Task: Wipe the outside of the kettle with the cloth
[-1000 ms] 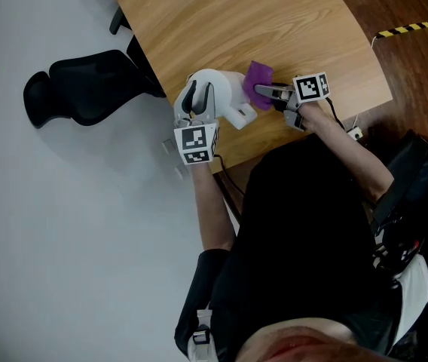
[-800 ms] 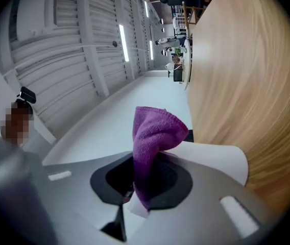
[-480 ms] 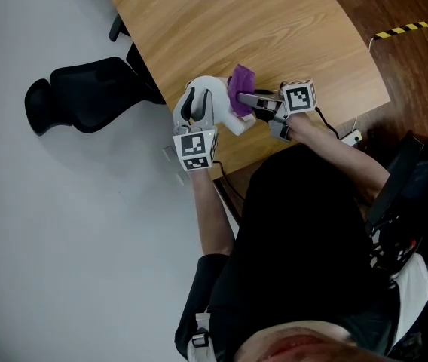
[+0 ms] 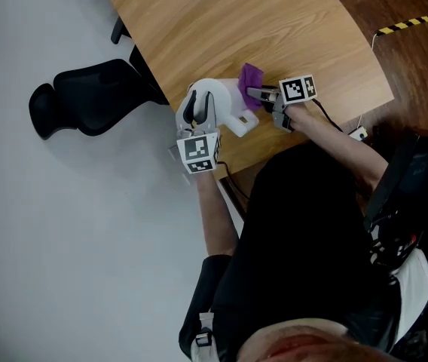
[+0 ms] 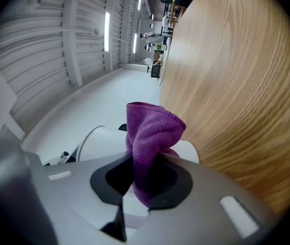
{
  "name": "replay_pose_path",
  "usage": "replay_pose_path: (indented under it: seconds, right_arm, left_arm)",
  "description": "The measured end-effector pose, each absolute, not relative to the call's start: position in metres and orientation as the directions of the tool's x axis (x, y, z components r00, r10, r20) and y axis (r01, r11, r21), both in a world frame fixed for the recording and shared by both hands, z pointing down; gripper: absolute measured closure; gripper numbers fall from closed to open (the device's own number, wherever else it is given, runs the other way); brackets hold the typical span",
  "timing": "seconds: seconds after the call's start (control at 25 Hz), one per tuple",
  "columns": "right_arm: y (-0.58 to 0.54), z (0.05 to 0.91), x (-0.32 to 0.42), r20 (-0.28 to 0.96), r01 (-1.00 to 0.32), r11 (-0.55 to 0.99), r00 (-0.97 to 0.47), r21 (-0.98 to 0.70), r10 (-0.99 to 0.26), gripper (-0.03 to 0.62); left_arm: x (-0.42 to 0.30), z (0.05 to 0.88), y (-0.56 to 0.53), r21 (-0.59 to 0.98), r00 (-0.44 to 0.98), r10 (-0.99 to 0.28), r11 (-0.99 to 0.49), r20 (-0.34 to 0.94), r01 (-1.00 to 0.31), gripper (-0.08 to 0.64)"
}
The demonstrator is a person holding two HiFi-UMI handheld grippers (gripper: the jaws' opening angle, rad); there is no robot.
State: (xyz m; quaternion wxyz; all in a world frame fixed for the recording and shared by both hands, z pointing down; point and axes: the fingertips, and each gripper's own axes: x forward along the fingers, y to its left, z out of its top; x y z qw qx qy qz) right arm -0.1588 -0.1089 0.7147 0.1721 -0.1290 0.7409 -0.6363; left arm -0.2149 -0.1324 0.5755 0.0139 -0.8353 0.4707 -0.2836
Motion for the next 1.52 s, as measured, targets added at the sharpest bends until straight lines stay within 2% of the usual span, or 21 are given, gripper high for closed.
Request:
replay_pose_path:
  seconds: [0.24,0.48,0.92,1.04,1.2,1.28,1.4,1.44,1.52]
  right_arm:
    - [-0.108,0.768,-0.164,0.065,-0.096,0.061,-0.921,-0.994,-0.384,0.538]
    - [-0.112,0.791,-0.165,0.171,-0.188,0.012,-0.917,-0.982,-0.360,0.537]
    - [-0.116,0.807,-0.172,0.190,-0.201,-0.002,-0.923,-0.980,-0.335,0.538]
    - [-0.120,0.793,-0.165,0.115,-0.115,-0.022,-0.920,-0.993,-0.375,0.537]
    - [-0.129,0.705,-0.144,-0.091,0.079,0.045,-0.888,-0.996,-0.451,0.538]
    - [-0.128,0.660,-0.133,-0.147,0.145,0.039,-0.871,-0.989,-0.470,0.538]
    - [-0.142,0.599,-0.125,-0.349,0.222,0.320,-0.835,-0.921,-0.426,0.537]
    - [-0.144,0.586,-0.127,-0.390,0.238,0.379,-0.829,-0.895,-0.401,0.537]
    - [-0.144,0.579,-0.135,-0.404,0.246,0.403,-0.834,-0.882,-0.375,0.537]
  left_arm:
    - [-0.215,0.571,-0.127,-0.300,0.397,-0.802,-0.552,0.447,-0.778,0.452]
    - [-0.213,0.567,-0.126,-0.308,0.397,-0.808,-0.548,0.436,-0.778,0.454]
    - [-0.220,0.580,-0.134,-0.307,0.386,-0.806,-0.545,0.449,-0.780,0.457]
    - [-0.223,0.583,-0.136,-0.281,0.369,-0.806,-0.528,0.462,-0.802,0.451]
    - [-0.249,0.583,-0.136,-0.216,0.258,-0.839,-0.397,0.479,-0.892,0.424]
    - [-0.258,0.583,-0.137,-0.182,0.222,-0.850,-0.343,0.477,-0.921,0.409]
    - [-0.257,0.584,-0.141,-0.125,0.234,-0.843,-0.331,0.484,-0.935,0.393]
    - [-0.254,0.584,-0.142,-0.111,0.244,-0.837,-0.338,0.490,-0.935,0.392]
    - [-0.248,0.587,-0.144,-0.087,0.263,-0.819,-0.353,0.511,-0.931,0.390]
